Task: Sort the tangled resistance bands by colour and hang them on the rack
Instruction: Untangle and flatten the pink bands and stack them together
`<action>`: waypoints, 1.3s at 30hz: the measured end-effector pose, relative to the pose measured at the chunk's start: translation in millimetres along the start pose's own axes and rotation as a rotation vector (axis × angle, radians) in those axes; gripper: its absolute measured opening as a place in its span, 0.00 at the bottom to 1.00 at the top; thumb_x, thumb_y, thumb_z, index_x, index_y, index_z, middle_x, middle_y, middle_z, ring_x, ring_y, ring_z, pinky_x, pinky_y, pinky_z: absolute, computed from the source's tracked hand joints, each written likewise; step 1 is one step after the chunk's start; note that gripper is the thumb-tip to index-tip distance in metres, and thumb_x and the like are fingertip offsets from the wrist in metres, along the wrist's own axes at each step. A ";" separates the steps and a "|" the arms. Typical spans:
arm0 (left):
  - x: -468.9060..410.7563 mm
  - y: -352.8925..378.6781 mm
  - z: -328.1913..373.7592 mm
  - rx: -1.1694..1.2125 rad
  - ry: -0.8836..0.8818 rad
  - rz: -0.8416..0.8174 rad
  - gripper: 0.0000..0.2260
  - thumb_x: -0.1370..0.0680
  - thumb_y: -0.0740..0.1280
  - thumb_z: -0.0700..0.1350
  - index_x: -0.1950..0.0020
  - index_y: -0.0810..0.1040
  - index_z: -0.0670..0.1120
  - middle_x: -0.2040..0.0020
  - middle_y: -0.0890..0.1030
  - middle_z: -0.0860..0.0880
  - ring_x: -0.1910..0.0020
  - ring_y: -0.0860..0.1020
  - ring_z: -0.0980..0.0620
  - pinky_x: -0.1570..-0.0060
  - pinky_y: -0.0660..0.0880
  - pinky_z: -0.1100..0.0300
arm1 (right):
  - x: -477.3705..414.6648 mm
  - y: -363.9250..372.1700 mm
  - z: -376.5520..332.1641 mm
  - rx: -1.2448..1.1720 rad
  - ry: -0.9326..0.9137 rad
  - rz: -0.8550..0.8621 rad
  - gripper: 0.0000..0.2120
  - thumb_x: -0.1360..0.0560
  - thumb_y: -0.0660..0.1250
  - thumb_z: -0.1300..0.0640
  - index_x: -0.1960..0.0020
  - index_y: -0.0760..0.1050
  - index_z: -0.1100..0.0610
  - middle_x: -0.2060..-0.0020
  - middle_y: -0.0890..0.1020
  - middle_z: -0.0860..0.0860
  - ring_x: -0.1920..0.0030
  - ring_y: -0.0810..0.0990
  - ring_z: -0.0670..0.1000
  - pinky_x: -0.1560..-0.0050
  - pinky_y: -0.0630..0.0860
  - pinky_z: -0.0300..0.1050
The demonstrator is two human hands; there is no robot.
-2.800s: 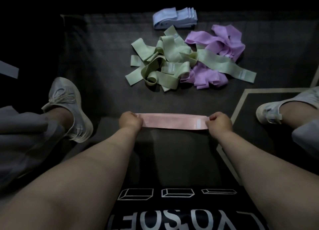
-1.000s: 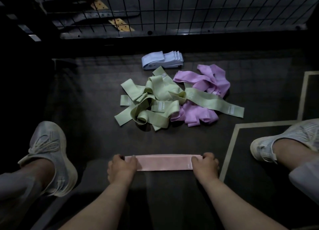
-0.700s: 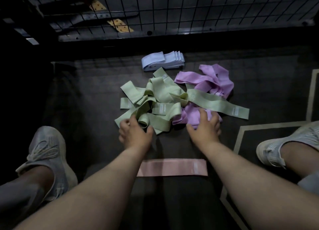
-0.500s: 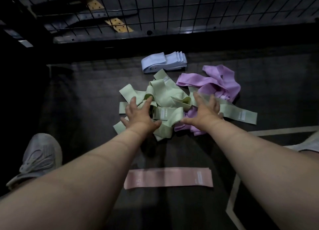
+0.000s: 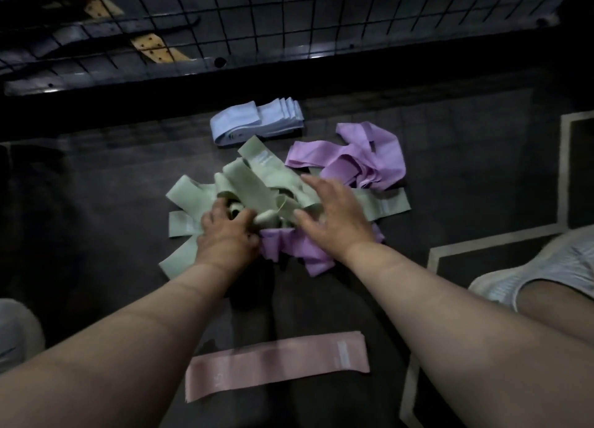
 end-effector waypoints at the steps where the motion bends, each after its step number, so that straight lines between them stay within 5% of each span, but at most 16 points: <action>1: -0.1 -0.9 -1.5 0.011 0.006 0.034 0.17 0.25 0.68 0.52 0.36 0.76 0.57 0.24 0.56 0.41 0.31 0.61 0.35 0.34 0.69 0.42 | -3.8 -8.7 23.6 0.120 0.142 0.016 0.35 0.28 0.69 0.36 0.25 0.61 0.38 0.26 0.62 0.56 0.27 0.62 0.60 0.27 0.63 0.60; 3: 1.0 0.6 -2.5 0.017 0.002 0.039 0.14 0.25 0.67 0.51 0.39 0.78 0.54 0.25 0.58 0.41 0.32 0.62 0.35 0.34 0.69 0.43 | -3.1 -8.8 68.3 0.209 0.419 -0.138 0.41 0.32 0.70 0.31 0.24 0.55 0.33 0.21 0.45 0.57 0.22 0.48 0.63 0.24 0.52 0.63; 5: 2.6 1.0 -1.5 0.001 -0.004 0.026 0.14 0.25 0.66 0.50 0.40 0.79 0.54 0.25 0.59 0.41 0.34 0.63 0.35 0.34 0.69 0.46 | -0.6 3.4 82.5 0.201 0.461 -0.298 0.37 0.30 0.72 0.37 0.25 0.60 0.36 0.21 0.48 0.58 0.22 0.51 0.64 0.24 0.55 0.60; 9: 4.7 1.1 2.8 0.080 0.024 0.009 0.14 0.27 0.65 0.48 0.42 0.79 0.49 0.29 0.68 0.41 0.38 0.71 0.35 0.35 0.71 0.48 | 6.3 15.3 47.4 0.137 0.279 -0.260 0.20 0.24 0.64 0.56 0.33 0.73 0.46 0.34 0.72 0.55 0.36 0.69 0.59 0.33 0.69 0.49; 12: 10.0 4.6 4.9 0.120 0.033 -0.051 0.14 0.25 0.66 0.43 0.39 0.77 0.46 0.35 0.72 0.42 0.39 0.72 0.37 0.36 0.69 0.51 | 26.2 34.0 -2.0 0.125 0.031 -0.348 0.16 0.25 0.64 0.58 0.37 0.75 0.56 0.38 0.75 0.56 0.36 0.70 0.59 0.36 0.69 0.49; 16: 22.8 -11.4 1.5 0.294 -0.036 -0.015 0.09 0.23 0.64 0.42 0.44 0.76 0.46 0.46 0.78 0.42 0.48 0.77 0.40 0.49 0.74 0.54 | 41.5 48.1 -34.6 0.101 -0.131 -0.441 0.18 0.24 0.63 0.61 0.35 0.72 0.59 0.36 0.72 0.57 0.36 0.69 0.60 0.35 0.68 0.50; 19: 34.1 -14.6 -3.2 0.360 -0.088 -0.086 0.15 0.21 0.66 0.45 0.35 0.74 0.48 0.44 0.81 0.44 0.49 0.79 0.44 0.47 0.76 0.55 | 36.1 29.3 -17.3 0.133 -0.006 -0.311 0.26 0.23 0.63 0.61 0.26 0.67 0.53 0.28 0.64 0.56 0.32 0.69 0.62 0.32 0.68 0.53; 24: 62.4 -24.7 -10.6 0.513 -0.121 -0.173 0.29 0.22 0.68 0.43 0.21 0.63 0.48 0.31 0.76 0.43 0.35 0.77 0.44 0.32 0.71 0.56 | 53.3 -16.4 13.5 0.150 0.236 -0.138 0.32 0.23 0.67 0.44 0.22 0.60 0.44 0.20 0.48 0.58 0.26 0.63 0.65 0.26 0.63 0.57; 30: 133.1 -14.7 -80.5 0.551 -0.469 -0.010 0.23 0.23 0.68 0.47 0.28 0.71 0.44 0.30 0.73 0.40 0.33 0.74 0.39 0.34 0.71 0.54 | 131.0 -21.6 48.2 -0.205 0.584 0.161 0.19 0.24 0.68 0.60 0.35 0.74 0.64 0.33 0.70 0.65 0.39 0.75 0.63 0.36 0.68 0.44; 34: 183.5 37.5 -139.6 0.550 -0.697 -0.070 0.26 0.24 0.69 0.52 0.29 0.72 0.41 0.31 0.73 0.38 0.35 0.75 0.37 0.36 0.73 0.52 | 201.0 15.6 96.6 -0.122 0.872 0.070 0.20 0.23 0.69 0.53 0.35 0.74 0.61 0.33 0.72 0.64 0.35 0.74 0.65 0.33 0.70 0.50; 39: 214.3 71.5 -156.2 0.556 -0.707 -0.120 0.26 0.24 0.70 0.54 0.30 0.73 0.42 0.31 0.73 0.39 0.34 0.75 0.40 0.34 0.70 0.55 | 239.5 50.3 127.3 -0.127 0.929 -0.075 0.27 0.24 0.70 0.49 0.32 0.70 0.65 0.35 0.75 0.64 0.36 0.76 0.64 0.34 0.73 0.52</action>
Point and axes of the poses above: each hand's wrist, its own x-axis away from the middle knuckle, its own y-axis out of the palm, z = x × y, the point moved 10 cm from there along -x, towards the middle knuckle
